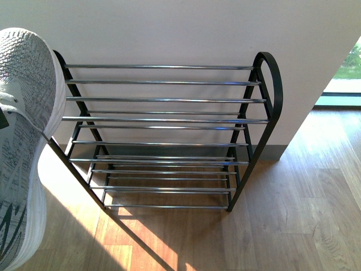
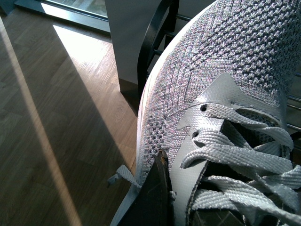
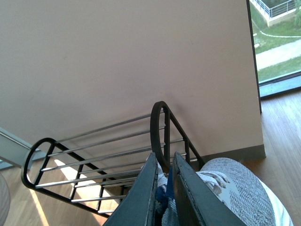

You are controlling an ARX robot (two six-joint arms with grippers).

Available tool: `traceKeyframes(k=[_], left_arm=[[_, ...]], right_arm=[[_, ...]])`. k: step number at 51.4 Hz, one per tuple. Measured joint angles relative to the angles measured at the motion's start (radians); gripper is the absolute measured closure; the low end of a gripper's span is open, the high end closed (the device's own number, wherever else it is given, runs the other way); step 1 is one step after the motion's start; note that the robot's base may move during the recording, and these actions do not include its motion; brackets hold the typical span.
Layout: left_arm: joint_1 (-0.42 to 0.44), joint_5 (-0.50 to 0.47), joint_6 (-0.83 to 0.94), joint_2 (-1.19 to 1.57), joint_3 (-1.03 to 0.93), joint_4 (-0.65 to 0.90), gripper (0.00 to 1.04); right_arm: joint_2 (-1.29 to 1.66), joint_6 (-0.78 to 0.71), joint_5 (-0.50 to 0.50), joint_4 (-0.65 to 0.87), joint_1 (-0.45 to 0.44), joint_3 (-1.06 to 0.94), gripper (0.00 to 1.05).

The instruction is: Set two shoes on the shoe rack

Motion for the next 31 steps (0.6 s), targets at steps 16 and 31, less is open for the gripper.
traceKeyframes(k=[16,31], left_arm=[[0.000,0.000,0.000,0.000,0.000,0.000,1.03],[0.000,0.000,0.000,0.000,0.000,0.000,1.03]], right_arm=[[0.124,-0.181,-0.037,0.090,0.085,0.087,0.95],[0.259,-0.132,0.159,0.170,0.252,0.284,0.95]])
